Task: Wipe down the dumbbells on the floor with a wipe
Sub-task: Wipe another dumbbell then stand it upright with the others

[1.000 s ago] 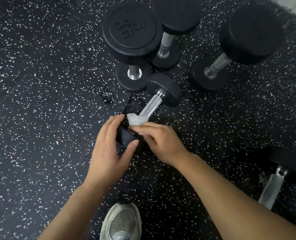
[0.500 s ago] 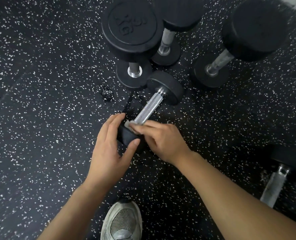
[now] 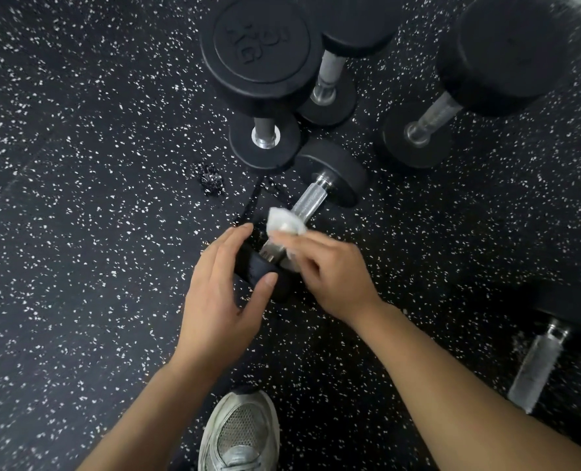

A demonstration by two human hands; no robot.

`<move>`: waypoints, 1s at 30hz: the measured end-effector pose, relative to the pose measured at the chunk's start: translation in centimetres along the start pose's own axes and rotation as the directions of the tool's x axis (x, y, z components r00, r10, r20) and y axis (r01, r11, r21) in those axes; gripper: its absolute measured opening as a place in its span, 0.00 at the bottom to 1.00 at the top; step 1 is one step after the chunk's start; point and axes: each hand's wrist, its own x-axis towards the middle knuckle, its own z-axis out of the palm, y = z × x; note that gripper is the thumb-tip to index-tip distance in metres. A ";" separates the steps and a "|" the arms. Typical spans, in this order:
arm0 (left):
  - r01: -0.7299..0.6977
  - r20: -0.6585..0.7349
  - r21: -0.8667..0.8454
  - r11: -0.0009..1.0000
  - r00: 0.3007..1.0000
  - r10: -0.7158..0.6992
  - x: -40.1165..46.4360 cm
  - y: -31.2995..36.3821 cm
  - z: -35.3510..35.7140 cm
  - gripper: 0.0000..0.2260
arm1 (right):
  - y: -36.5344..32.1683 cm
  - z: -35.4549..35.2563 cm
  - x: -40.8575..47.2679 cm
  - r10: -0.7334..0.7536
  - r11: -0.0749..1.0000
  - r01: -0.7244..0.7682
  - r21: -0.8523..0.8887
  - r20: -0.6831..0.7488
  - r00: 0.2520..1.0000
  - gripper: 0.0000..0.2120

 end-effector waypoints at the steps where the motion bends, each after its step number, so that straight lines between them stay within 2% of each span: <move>1: -0.003 -0.002 0.002 1.000 1.000 0.003 -0.1 0.1 0.0 0.28 | 0.3 -0.4 0.1 0.048 0.999 -0.047 0.009 -0.085 0.995 0.19; 3: -0.002 0.003 0.013 1.000 1.000 0.002 -0.2 0.3 0.0 0.27 | 0.9 -0.9 0.4 0.148 0.988 -0.154 -0.012 -0.212 0.966 0.21; 4: -0.011 0.004 0.018 1.000 1.000 0.011 -0.3 0.4 0.0 0.27 | 0.9 -0.9 0.4 0.174 0.983 -0.184 -0.025 -0.222 0.959 0.22; 6: -0.054 0.005 0.024 0.998 0.999 0.054 -0.4 0.4 0.1 0.27 | 0.6 -0.6 -0.1 0.168 0.983 -0.177 -0.043 -0.157 0.973 0.21; 10: -0.094 0.010 0.013 0.995 0.996 0.094 -0.2 0.7 0.4 0.26 | 0.3 -1.2 -1.6 0.098 0.995 -0.097 -0.017 0.077 0.992 0.21; 12: -0.103 0.016 0.009 0.995 0.995 0.103 0.0 0.9 0.4 0.26 | 0.3 -1.8 -2.3 0.040 0.999 -0.041 0.005 0.123 0.992 0.20; 14: -0.101 0.014 0.019 0.995 0.995 0.101 0.2 1.0 0.3 0.25 | 0.4 -2.1 -2.9 0.048 0.998 -0.049 0.026 0.039 0.998 0.19; 17: -0.023 0.021 0.028 0.999 1.000 0.023 0.4 1.3 0.3 0.25 | 1.1 -2.5 -3.0 0.185 0.982 -0.178 0.062 -0.141 0.972 0.22; 21: 0.005 0.067 0.038 0.999 0.998 -0.008 0.4 1.9 0.6 0.29 | 1.5 -2.6 -2.0 0.280 0.959 -0.283 0.015 -0.181 0.943 0.22; 23: -0.025 0.081 0.039 0.999 0.996 0.022 0.5 1.9 0.6 0.30 | 0.9 -2.2 -2.0 0.234 0.972 -0.235 0.000 -0.123 0.964 0.21; 26: -0.078 0.087 0.050 0.996 0.993 0.073 0.5 1.8 0.8 0.30 | 0.4 -1.8 -2.9 0.141 0.990 -0.142 0.016 0.068 0.988 0.20; 28: -0.074 0.083 0.049 0.996 0.994 0.070 0.5 1.9 1.0 0.30 | 0.6 -2.2 -3.1 0.140 0.983 -0.154 0.095 0.137 0.981 0.20; 30: -0.067 0.081 0.052 0.996 0.995 0.063 0.4 2.0 1.0 0.29 | 0.8 -2.9 -3.2 0.197 0.949 -0.223 0.223 0.131 0.971 0.19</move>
